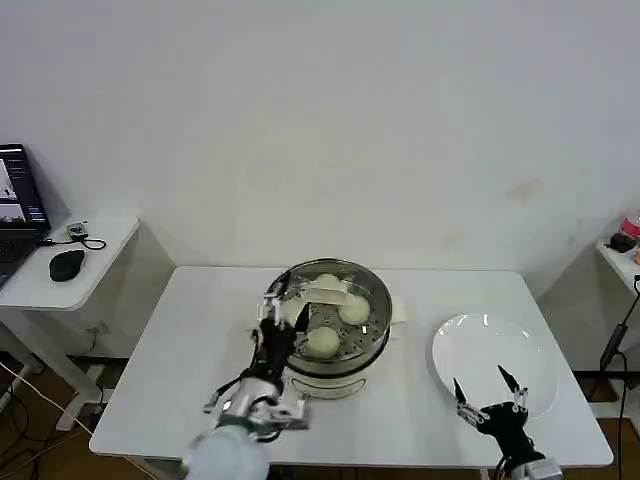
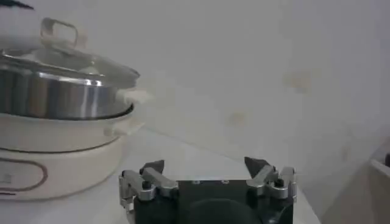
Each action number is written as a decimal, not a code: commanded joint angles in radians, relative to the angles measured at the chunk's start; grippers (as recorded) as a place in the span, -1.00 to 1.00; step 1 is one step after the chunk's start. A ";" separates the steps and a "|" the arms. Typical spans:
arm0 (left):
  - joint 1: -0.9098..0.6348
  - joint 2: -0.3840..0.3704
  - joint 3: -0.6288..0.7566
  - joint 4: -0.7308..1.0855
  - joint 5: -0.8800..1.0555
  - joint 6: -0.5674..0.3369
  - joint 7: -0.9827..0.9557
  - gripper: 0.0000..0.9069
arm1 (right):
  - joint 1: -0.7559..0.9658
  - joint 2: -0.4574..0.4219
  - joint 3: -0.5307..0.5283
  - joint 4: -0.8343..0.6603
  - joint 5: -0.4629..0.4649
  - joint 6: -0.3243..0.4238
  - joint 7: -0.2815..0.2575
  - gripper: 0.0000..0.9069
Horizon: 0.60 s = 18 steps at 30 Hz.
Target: Take steamed baozi put them in steamer then cover it.
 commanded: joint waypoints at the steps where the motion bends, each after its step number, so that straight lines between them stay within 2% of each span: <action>1: 0.253 0.055 -0.372 -0.044 -1.144 -0.291 -0.426 1.00 | -0.011 -0.014 -0.037 0.015 0.043 -0.004 0.010 1.00; 5: 0.365 0.025 -0.460 -0.043 -1.290 -0.280 -0.442 1.00 | -0.041 -0.041 -0.054 0.036 0.065 -0.003 0.015 1.00; 8: 0.459 0.012 -0.466 -0.031 -1.286 -0.346 -0.421 1.00 | -0.067 -0.053 -0.068 0.052 0.102 -0.012 0.018 1.00; 14: 0.559 -0.007 -0.470 0.009 -1.253 -0.396 -0.384 1.00 | -0.097 -0.068 -0.107 0.070 0.143 -0.042 0.051 1.00; 18: 0.592 -0.008 -0.483 0.015 -1.248 -0.429 -0.363 1.00 | -0.099 -0.071 -0.116 0.061 0.140 -0.026 0.060 1.00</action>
